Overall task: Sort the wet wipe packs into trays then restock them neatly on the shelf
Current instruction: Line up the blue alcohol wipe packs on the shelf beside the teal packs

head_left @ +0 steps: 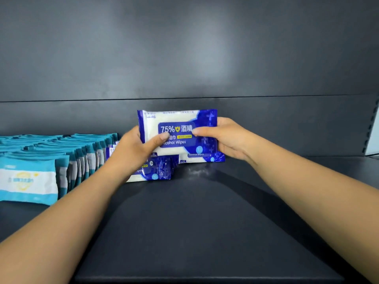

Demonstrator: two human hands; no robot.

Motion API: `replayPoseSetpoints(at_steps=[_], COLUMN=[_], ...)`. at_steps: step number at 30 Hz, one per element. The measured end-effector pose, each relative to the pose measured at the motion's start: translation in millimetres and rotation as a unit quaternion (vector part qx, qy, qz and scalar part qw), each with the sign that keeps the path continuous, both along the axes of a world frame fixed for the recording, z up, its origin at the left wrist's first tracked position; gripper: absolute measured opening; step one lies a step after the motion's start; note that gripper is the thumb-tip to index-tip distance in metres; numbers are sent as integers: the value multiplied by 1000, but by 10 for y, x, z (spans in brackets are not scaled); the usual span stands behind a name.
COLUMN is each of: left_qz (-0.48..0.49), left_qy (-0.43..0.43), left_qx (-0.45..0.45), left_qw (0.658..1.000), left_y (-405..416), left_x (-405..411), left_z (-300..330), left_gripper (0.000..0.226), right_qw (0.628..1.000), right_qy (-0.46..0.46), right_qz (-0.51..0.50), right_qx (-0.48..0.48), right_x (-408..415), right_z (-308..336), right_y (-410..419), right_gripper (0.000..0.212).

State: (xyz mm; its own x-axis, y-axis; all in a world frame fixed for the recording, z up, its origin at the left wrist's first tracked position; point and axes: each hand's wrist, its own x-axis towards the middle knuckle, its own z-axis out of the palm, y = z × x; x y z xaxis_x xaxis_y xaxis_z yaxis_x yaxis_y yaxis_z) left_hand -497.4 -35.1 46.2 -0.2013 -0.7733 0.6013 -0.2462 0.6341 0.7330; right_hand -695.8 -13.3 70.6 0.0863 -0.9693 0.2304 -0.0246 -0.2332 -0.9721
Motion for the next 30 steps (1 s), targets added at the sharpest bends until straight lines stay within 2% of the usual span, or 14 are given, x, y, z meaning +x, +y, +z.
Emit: replayPoseSetpoints(at_steps=[3, 6, 8, 10, 11, 14, 16, 21, 25, 30], left_qz=[-44, -66, -24, 32, 24, -43, -53, -40, -37, -38], left_qy=[-86, -234, -357, -475, -505, -555, -574, -570, -564, -560], left_qx=[18, 41, 45, -16, -45, -61, -56, -69, -78, -74], left_qw=[995, 969, 933, 879, 862, 829, 815, 818, 821, 824], left_y=[-31, -68, -40, 8, 43, 131, 139, 113, 126, 98], left_x=[-16, -43, -38, -42, -54, -127, -164, -173, -184, -185], left_z=[-69, -132, -157, -178, -198, -273, -315, -324, -300, -289], left_gripper=[7, 47, 60, 59, 56, 45, 39, 36, 36, 34], right_qw=[997, 986, 980, 973, 970, 964, 963, 952, 932, 924], right_qy=[46, 58, 34, 21, 23, 39, 49, 74, 139, 144], right_qz=[-65, -157, -198, -230, -241, -256, -258, -292, -331, -353], right_qx=[-8, -1, 2, 12, 23, 56, 67, 56, 51, 29], right_x=[-69, -236, -351, -443, -457, -412, -333, -311, -347, -335], right_z=[-80, -121, -141, -182, -220, -356, -431, -473, -520, -627], right_y=[36, 5, -33, -78, -105, -208, -302, -543, -669, -733], right_gripper=[15, 15, 15, 16, 16, 15, 17, 17, 28, 36])
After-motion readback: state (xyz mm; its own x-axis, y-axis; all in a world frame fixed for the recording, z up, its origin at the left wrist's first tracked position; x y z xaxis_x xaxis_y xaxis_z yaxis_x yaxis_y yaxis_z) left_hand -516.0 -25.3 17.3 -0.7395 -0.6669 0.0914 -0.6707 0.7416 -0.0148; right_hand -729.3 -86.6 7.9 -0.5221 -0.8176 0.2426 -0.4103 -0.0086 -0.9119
